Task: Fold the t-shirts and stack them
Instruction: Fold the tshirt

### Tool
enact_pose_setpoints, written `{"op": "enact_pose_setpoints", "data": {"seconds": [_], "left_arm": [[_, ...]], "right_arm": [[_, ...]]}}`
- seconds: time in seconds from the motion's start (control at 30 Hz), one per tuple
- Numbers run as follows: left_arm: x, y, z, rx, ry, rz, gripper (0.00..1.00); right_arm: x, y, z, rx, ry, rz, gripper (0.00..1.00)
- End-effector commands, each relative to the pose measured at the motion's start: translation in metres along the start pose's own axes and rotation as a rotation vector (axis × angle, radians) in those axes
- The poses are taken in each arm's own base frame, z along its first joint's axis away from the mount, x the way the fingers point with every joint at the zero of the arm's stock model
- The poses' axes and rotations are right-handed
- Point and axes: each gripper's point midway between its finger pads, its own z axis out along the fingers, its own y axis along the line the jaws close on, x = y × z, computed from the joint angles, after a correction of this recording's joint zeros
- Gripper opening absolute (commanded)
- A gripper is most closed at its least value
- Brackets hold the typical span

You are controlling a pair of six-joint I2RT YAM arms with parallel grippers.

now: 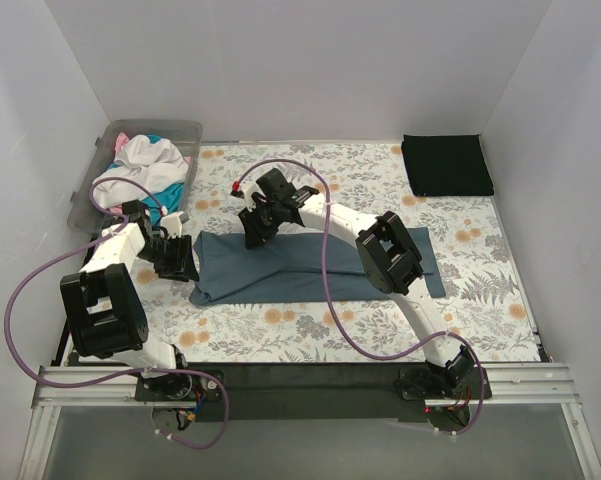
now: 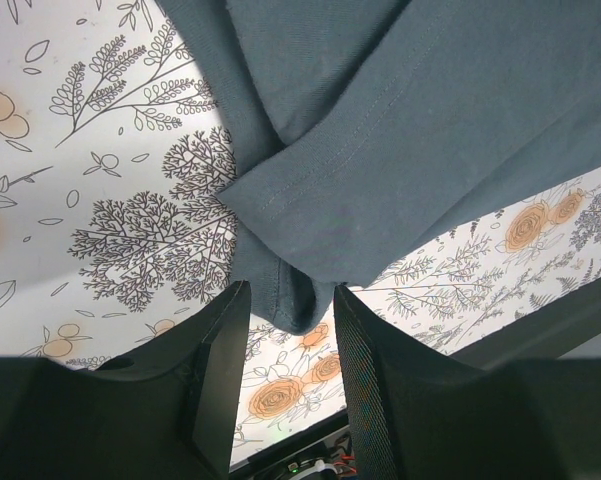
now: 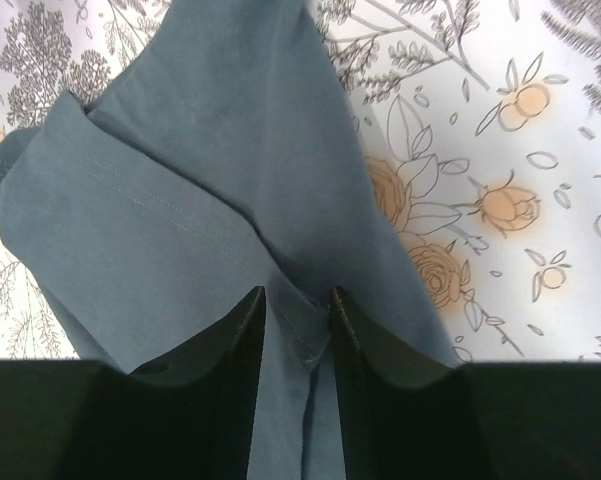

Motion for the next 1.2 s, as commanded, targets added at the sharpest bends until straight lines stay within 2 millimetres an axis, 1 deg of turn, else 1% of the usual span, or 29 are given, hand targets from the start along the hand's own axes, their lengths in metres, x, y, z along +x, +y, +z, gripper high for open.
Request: {"op": "enact_pose_setpoints", "data": {"seconds": [0.0, 0.2, 0.3, 0.33, 0.4, 0.43, 0.57, 0.7, 0.73, 0.93, 1.0, 1.03, 1.17], "left_arm": [[-0.002, 0.001, -0.002, 0.001, -0.016, 0.01, 0.38], [-0.003, 0.0, 0.0, 0.009, -0.011, 0.006, 0.38], [-0.004, 0.0, 0.0, 0.01, -0.013, 0.006, 0.38], [-0.004, 0.0, 0.0, 0.013, -0.014, 0.005, 0.38], [-0.002, 0.001, 0.002, 0.013, -0.003, -0.003, 0.38], [-0.002, 0.003, 0.003, 0.006, -0.005, -0.004, 0.37], [-0.006, 0.005, 0.006, 0.001, -0.005, -0.02, 0.37], [-0.004, 0.008, 0.016, 0.017, 0.028, -0.048, 0.37], [-0.007, 0.009, 0.017, 0.02, 0.021, -0.05, 0.37], [-0.012, 0.014, 0.027, 0.029, 0.024, -0.068, 0.36], [-0.014, 0.016, 0.029, 0.021, 0.02, -0.076, 0.36], [-0.016, 0.018, 0.03, 0.017, 0.016, -0.076, 0.36], [-0.021, 0.022, 0.035, 0.009, 0.012, -0.09, 0.36]], "right_arm": [[-0.01, 0.006, -0.006, -0.003, -0.029, -0.015, 0.4], [-0.007, 0.007, -0.006, -0.005, -0.023, -0.013, 0.41], [-0.009, 0.01, -0.01, -0.013, -0.027, -0.014, 0.39], [-0.011, 0.014, -0.012, -0.018, -0.031, 0.004, 0.39], [-0.013, 0.017, -0.015, -0.024, -0.035, 0.003, 0.39], [-0.017, 0.019, -0.019, -0.024, -0.045, -0.004, 0.39], [-0.02, 0.024, -0.025, -0.038, -0.051, -0.004, 0.36], [-0.019, 0.027, -0.025, -0.05, -0.049, -0.001, 0.29], [-0.019, 0.027, -0.025, -0.05, -0.049, -0.001, 0.27], [-0.015, 0.027, -0.024, -0.053, -0.041, 0.002, 0.2], [-0.013, 0.026, -0.024, -0.053, -0.038, 0.004, 0.16], [-0.014, 0.026, -0.024, -0.053, -0.038, 0.001, 0.12], [-0.014, 0.028, -0.025, -0.057, -0.037, -0.002, 0.05]]}}
